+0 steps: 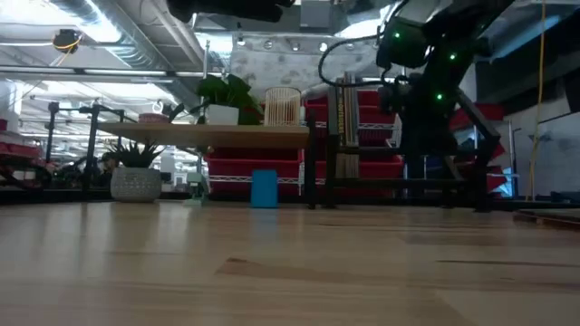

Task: Stock shelves
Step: Put the light blue book on the bookshelf

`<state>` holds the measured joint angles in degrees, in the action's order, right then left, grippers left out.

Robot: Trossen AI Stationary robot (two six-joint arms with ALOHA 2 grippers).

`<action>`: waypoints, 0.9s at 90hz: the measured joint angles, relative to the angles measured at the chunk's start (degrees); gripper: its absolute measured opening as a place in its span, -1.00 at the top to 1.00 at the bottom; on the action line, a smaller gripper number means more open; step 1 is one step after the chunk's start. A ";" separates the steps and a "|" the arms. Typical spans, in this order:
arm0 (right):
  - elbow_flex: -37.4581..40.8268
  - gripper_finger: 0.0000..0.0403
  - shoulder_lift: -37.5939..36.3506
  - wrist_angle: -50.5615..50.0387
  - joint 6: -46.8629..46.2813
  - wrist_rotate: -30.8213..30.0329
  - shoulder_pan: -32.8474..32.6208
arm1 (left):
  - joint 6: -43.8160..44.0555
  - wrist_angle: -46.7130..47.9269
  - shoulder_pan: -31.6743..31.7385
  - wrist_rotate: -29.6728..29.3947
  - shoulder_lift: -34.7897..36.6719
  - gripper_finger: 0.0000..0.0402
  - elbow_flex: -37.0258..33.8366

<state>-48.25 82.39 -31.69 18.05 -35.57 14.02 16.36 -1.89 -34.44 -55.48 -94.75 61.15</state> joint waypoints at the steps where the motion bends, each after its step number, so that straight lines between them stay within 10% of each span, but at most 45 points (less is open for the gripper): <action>1: 0.00 0.59 0.00 0.01 0.01 0.00 0.00 | 0.00 0.00 0.00 0.00 -0.01 0.24 0.01; 14: 0.00 0.88 -0.02 -0.52 0.89 -0.06 0.52 | 0.00 -0.02 0.00 0.02 0.01 0.24 0.01; 81: 0.02 0.70 0.00 -2.68 2.64 -0.53 4.38 | 0.17 0.07 0.00 0.45 0.01 0.24 0.00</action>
<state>-48.23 82.39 -34.37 20.70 -36.10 18.41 16.53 -1.82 -34.44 -55.03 -94.74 61.16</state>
